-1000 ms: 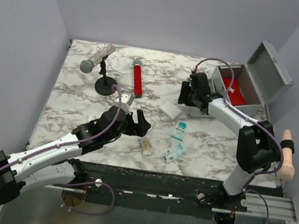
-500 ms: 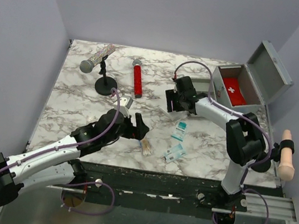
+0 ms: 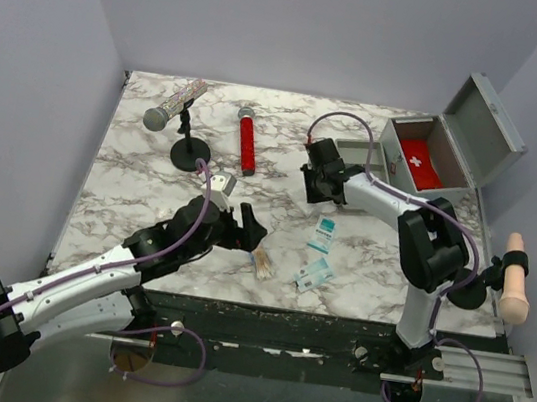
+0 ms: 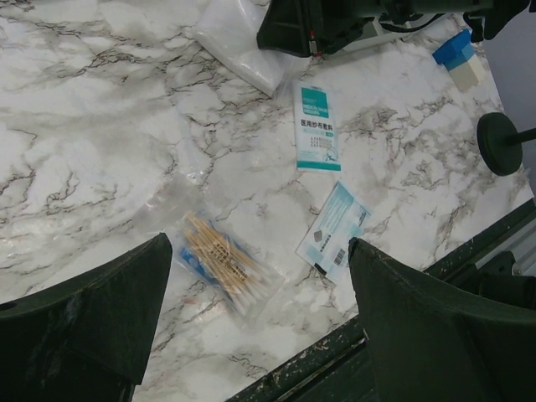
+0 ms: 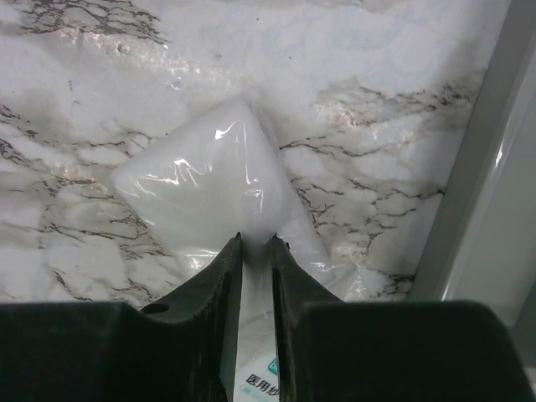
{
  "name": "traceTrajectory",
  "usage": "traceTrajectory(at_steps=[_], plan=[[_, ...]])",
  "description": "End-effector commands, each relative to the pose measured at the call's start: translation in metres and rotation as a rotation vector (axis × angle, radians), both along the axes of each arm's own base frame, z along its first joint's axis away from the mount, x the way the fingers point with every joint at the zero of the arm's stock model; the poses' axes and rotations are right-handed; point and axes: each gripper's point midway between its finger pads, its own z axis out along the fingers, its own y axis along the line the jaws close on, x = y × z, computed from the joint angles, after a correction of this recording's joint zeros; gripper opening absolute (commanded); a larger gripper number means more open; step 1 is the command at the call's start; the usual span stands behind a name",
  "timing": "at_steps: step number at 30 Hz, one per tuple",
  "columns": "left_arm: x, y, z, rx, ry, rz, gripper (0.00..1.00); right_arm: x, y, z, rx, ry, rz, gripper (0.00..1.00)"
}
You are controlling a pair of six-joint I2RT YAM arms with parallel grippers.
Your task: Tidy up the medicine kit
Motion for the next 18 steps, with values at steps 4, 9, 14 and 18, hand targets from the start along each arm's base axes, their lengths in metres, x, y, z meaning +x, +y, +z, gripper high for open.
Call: traceTrajectory(at_steps=[4,9,14,18], plan=[[0.002,-0.005,0.001,-0.017,-0.004,-0.004,0.97,-0.023,-0.011,0.012,0.03,0.007,-0.058,0.1],[0.011,-0.012,0.015,-0.05,-0.044,0.002,0.98,-0.029,-0.001,0.057,0.165,-0.062,-0.051,0.01],[0.027,-0.023,0.03,-0.098,-0.104,0.02,0.99,-0.047,0.007,0.1,0.306,-0.094,-0.029,0.01],[0.035,-0.036,0.04,-0.193,-0.156,0.02,0.99,-0.067,0.013,0.125,0.437,-0.091,-0.012,0.01]])
